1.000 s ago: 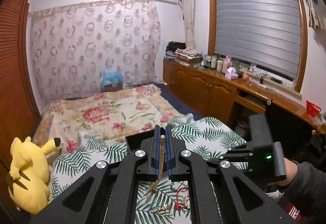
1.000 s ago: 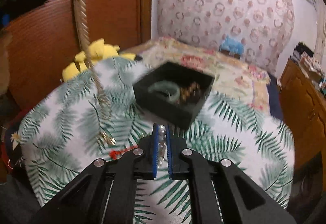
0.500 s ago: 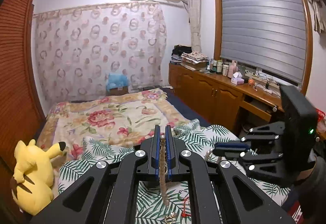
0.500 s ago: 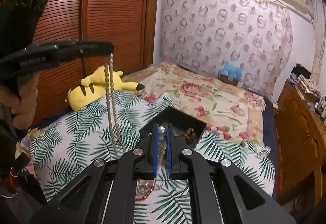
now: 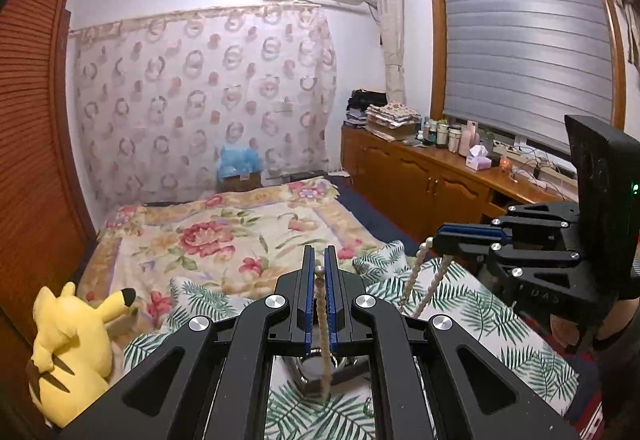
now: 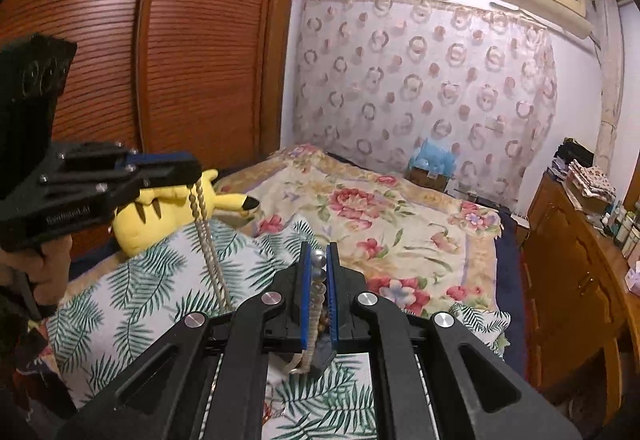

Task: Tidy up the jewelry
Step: 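Carry the pearl necklace over the black box with both tools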

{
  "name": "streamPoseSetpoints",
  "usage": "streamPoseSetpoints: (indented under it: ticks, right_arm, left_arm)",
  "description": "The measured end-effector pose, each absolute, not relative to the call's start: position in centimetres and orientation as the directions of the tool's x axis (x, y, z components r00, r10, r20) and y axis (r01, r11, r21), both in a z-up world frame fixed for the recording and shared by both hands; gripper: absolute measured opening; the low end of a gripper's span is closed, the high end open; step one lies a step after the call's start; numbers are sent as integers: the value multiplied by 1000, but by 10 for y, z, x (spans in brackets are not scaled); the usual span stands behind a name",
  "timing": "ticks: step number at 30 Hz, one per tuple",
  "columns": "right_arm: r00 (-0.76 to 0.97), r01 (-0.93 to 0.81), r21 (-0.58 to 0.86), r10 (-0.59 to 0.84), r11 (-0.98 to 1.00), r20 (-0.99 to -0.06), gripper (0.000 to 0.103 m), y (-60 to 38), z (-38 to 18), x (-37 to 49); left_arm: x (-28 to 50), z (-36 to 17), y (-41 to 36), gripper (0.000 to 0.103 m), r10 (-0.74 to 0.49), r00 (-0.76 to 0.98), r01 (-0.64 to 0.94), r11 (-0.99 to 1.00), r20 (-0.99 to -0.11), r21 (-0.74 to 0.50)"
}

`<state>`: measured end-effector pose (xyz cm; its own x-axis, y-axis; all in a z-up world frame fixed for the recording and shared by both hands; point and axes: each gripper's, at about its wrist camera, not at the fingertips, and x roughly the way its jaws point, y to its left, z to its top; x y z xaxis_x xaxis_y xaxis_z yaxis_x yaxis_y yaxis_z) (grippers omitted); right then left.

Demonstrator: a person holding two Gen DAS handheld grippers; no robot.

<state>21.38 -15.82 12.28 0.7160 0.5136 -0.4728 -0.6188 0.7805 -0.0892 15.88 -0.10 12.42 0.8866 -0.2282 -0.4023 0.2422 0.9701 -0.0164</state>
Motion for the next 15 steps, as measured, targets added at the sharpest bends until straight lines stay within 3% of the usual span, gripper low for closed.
streamPoseSetpoints:
  ticks: [15]
  right_arm:
    - [749, -585, -66, 508, 808, -426, 8, -159, 153, 244]
  left_arm:
    - [204, 107, 0, 4, -200, 877, 198, 979, -436, -52]
